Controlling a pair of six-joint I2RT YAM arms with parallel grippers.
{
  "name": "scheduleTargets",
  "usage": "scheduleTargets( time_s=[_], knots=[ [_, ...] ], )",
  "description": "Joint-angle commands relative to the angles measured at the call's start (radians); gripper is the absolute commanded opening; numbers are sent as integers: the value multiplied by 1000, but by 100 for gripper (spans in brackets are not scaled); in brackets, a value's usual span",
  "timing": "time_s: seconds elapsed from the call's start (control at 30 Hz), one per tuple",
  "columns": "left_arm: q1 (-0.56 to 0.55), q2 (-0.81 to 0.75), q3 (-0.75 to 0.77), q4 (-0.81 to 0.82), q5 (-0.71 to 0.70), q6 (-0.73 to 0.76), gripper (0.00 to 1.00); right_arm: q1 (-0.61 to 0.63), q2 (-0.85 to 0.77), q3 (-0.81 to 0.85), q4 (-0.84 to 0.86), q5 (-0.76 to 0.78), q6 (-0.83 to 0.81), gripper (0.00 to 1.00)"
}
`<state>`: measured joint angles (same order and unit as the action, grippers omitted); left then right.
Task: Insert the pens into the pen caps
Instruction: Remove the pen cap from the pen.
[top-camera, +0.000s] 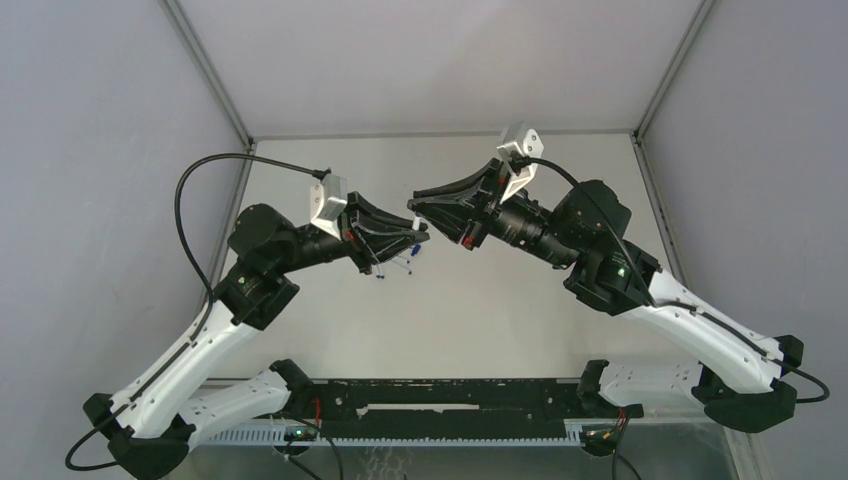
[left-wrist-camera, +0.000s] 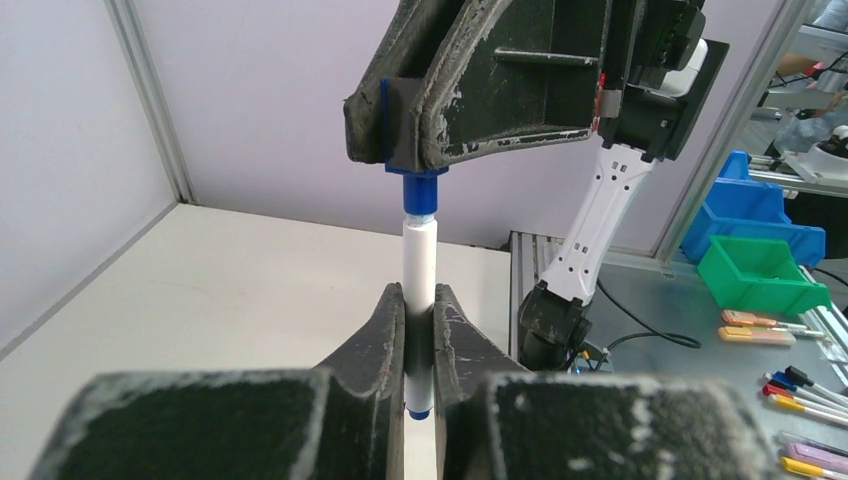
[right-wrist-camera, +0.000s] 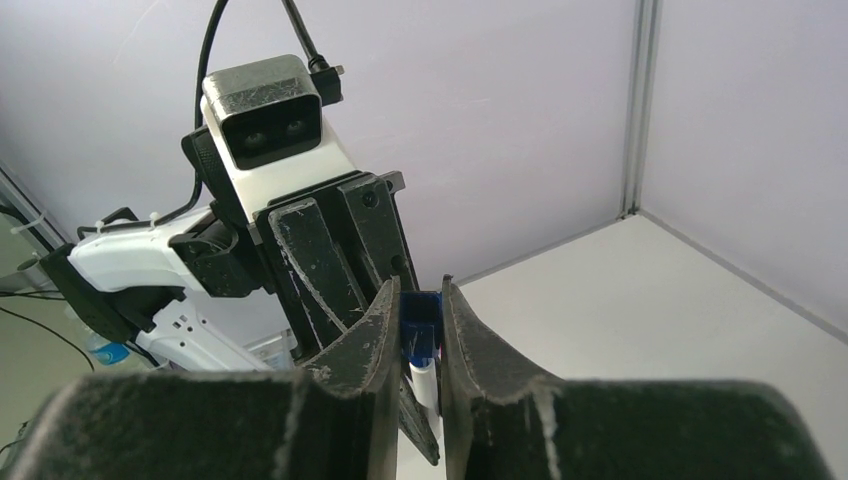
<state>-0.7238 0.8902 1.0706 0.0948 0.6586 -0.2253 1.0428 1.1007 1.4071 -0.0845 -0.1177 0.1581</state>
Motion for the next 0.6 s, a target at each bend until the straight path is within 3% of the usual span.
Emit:
scheduleTargets(
  time_s=[0.0,0.2,0.57],
  knots=[
    [-2,-4,11,44,-3,11,0,-11,4,24,-49,0,14,9],
    [-2,6,8,38,-5,8,0,-19,0,35,-58,0,6,0],
    [-2,19,7,4,-15,16,0,-28,7,56,-99,1,-13,0]
  ],
)
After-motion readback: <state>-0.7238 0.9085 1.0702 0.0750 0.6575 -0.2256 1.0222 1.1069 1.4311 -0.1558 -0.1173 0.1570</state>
